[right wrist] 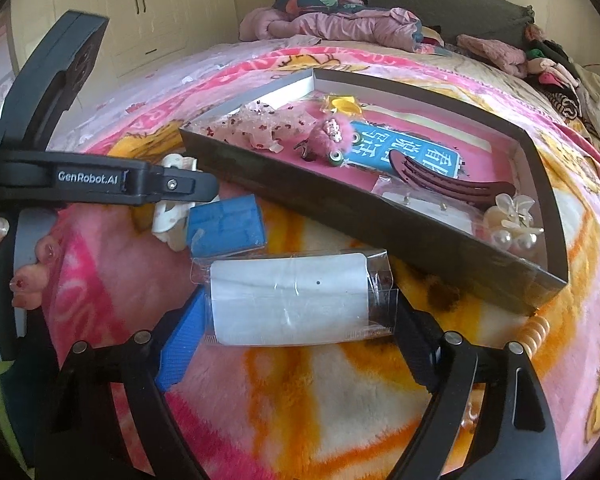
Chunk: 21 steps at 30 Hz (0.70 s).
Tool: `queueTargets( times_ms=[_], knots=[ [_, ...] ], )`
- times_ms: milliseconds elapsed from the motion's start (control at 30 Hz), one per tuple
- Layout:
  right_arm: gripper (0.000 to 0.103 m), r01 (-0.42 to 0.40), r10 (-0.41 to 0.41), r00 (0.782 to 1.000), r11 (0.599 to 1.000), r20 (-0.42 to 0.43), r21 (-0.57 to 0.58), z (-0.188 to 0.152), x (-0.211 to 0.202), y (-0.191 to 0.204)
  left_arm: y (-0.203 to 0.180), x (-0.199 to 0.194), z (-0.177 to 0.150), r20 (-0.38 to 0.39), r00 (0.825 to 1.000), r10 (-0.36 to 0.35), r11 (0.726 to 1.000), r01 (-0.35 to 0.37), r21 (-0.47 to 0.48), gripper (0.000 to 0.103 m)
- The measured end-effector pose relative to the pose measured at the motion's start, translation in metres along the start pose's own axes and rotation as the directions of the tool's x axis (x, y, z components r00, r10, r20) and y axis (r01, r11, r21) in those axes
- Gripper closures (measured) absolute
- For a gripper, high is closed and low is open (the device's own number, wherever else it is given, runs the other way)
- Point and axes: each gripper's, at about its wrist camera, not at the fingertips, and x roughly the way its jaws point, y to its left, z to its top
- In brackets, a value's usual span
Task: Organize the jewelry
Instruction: 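Grasp the white cloud claw clip with the left tool while the right grasps the bagged white item, then carry the cloud clip over the box with the left tool while the right carries the bagged item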
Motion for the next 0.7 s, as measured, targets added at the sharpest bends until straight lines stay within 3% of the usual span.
queueTargets(
  times_ms=[700],
  knots=[
    [0.02, -0.005, 0.002, 0.998, 0.999, 0.056, 0.047, 0.025, -0.03, 0.01, 0.023, -0.051, -0.012, 0.114, 0.99, 0.084, 0.996, -0.084, 0.002, 0.049]
  ],
)
